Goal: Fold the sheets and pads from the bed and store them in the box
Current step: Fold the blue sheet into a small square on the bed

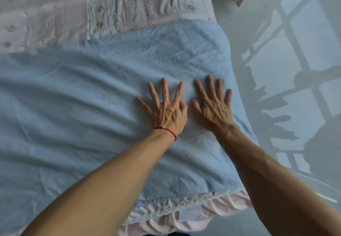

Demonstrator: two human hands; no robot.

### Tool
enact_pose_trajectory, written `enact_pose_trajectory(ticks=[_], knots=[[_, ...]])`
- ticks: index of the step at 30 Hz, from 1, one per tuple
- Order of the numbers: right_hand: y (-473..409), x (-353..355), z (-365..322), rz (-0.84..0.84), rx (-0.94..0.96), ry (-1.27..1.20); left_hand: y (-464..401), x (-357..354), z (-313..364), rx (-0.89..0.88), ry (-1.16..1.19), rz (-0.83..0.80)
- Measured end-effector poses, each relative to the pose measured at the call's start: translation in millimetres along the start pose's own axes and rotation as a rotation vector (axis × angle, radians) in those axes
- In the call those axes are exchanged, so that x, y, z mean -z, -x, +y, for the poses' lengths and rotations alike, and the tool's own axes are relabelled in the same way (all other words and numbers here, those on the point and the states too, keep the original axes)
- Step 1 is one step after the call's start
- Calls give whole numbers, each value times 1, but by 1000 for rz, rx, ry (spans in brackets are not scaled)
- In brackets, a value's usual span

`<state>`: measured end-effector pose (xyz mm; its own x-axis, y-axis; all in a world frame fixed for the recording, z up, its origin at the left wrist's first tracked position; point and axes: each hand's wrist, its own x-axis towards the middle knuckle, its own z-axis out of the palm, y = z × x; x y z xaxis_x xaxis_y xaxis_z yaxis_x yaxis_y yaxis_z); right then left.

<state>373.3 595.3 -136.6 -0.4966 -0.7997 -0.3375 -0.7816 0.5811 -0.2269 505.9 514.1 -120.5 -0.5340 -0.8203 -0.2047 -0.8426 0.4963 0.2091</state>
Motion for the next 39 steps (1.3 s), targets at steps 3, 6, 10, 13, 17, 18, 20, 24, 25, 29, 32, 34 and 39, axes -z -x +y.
enact_pose_trajectory(ticks=[3, 6, 10, 13, 17, 18, 20, 24, 25, 29, 32, 34, 39], knots=[[-16, -13, 0, -112, -50, 29, -42, -10, 2, 23, -25, -99], [-18, -20, -2, -197, -61, 28, -54, -31, -3, 11, -107, -184], [-20, -33, -2, -153, -59, 24, -55, -44, -8, 10, -129, -153], [-18, -42, 0, -84, -42, 35, -55, -49, -9, 6, -145, -129], [-22, -42, 2, -58, -13, 27, -61, -46, -4, 11, -177, -131], [-20, -41, 0, -71, -3, 19, -59, -46, -7, 11, -194, -135], [-26, -36, -1, -103, 25, -26, -61, -45, -5, 25, -251, -128], [-27, -16, 7, -194, 170, -72, -60, -42, 2, 71, -348, -143], [-25, -7, 10, -232, 214, -64, -63, -38, 4, 100, -365, -176], [-62, 51, 49, -273, 454, -136, -63, -23, 21, 243, -437, -284], [-148, 97, 82, -135, 516, -223, -64, -15, 50, 380, -493, -353], [-213, 114, 91, -145, 446, -221, -61, -14, 80, 516, -393, -275], [-292, 137, 102, -243, 408, -87, -9, -37, 200, 801, -74, 65]])
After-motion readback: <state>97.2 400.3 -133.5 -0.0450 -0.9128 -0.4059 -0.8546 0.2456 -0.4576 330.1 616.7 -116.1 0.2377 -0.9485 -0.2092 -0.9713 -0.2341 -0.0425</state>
